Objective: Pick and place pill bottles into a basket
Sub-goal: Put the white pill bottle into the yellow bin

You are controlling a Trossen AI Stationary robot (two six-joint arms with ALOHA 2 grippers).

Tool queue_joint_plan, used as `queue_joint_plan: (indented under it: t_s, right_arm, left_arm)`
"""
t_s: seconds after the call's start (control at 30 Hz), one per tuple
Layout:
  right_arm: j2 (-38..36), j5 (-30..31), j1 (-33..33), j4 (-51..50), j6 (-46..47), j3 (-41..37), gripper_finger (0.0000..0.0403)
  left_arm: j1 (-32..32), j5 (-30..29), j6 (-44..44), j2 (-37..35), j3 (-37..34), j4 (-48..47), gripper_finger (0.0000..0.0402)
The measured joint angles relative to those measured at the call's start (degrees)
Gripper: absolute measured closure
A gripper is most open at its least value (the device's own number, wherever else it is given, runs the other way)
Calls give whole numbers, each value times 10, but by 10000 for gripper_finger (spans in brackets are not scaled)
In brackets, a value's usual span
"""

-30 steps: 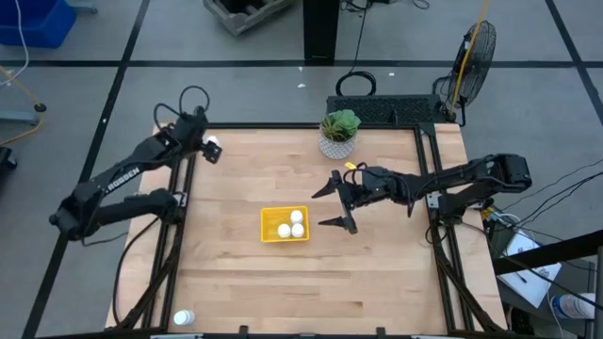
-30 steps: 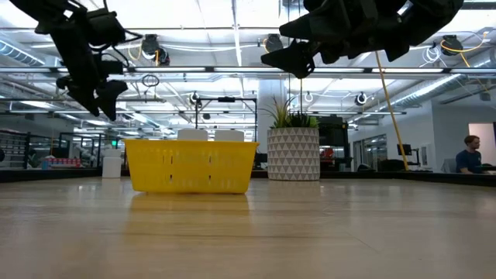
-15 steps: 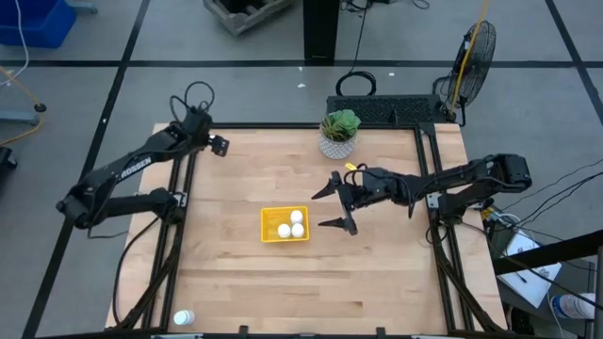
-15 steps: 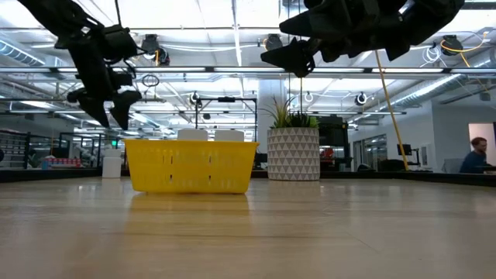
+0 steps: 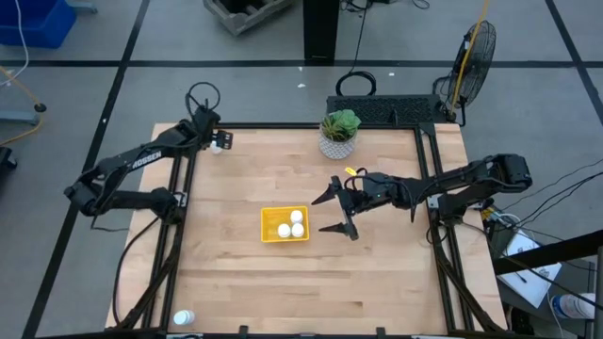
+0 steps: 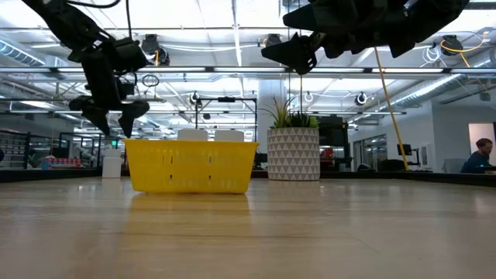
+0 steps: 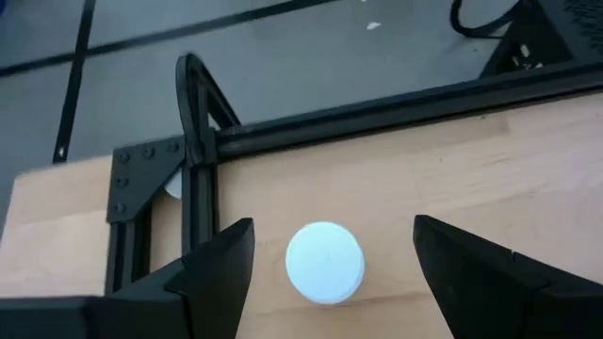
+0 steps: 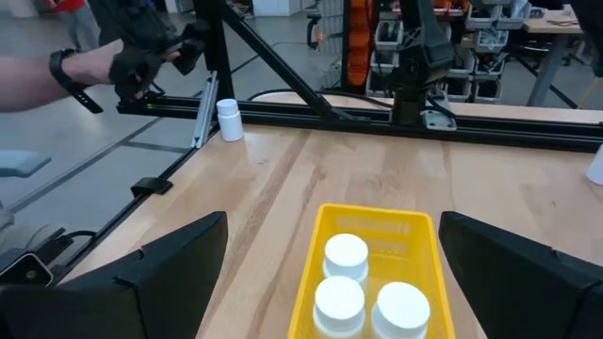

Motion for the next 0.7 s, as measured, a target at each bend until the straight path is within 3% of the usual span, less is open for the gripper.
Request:
queue_joint_plan:
  t_s: [0.7]
  right_arm:
    - [0, -2, 7, 0, -2, 0, 23]
  left_arm:
    - [0, -5, -60, 87, 0, -10, 106]
